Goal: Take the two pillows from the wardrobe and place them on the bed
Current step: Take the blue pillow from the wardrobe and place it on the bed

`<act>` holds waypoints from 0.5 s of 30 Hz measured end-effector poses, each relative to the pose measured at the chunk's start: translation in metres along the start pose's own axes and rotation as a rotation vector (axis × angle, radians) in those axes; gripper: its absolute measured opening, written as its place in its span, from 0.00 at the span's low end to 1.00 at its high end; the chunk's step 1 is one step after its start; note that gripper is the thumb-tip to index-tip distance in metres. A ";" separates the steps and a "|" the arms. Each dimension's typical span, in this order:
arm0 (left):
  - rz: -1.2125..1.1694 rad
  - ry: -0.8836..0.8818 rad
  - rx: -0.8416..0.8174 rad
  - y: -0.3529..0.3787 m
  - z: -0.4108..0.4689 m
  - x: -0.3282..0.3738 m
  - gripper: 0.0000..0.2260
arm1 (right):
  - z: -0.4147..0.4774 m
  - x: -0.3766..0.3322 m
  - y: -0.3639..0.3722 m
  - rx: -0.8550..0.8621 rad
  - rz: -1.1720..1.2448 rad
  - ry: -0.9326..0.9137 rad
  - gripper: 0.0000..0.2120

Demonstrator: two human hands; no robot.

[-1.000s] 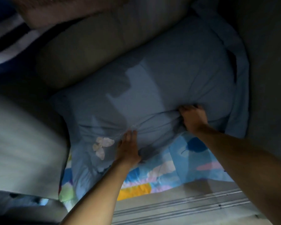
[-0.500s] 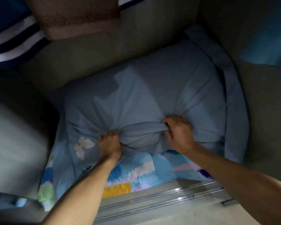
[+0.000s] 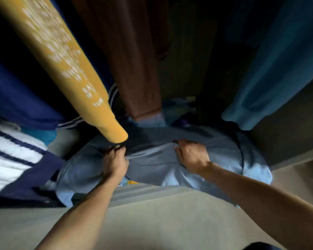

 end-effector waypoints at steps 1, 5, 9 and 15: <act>0.021 0.006 -0.023 -0.013 -0.013 0.002 0.05 | -0.015 -0.005 -0.007 -0.050 -0.033 0.016 0.15; 0.057 0.030 -0.130 -0.056 -0.067 0.011 0.04 | -0.068 -0.026 -0.048 -0.135 -0.090 0.037 0.15; 0.104 0.027 -0.237 -0.105 -0.121 0.024 0.04 | -0.110 -0.042 -0.103 -0.181 -0.086 0.005 0.16; 0.046 0.090 -0.330 -0.203 -0.213 0.058 0.08 | -0.184 -0.066 -0.218 -0.268 -0.102 -0.037 0.19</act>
Point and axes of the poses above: each hand's wrist, its own z-axis towards the middle knuckle, its own y-axis out of the palm, x = y × z, the point moved 2 cm from there along z, towards the middle knuckle, and after that the axes turned 1 degree about -x, right-handed, at the moved point
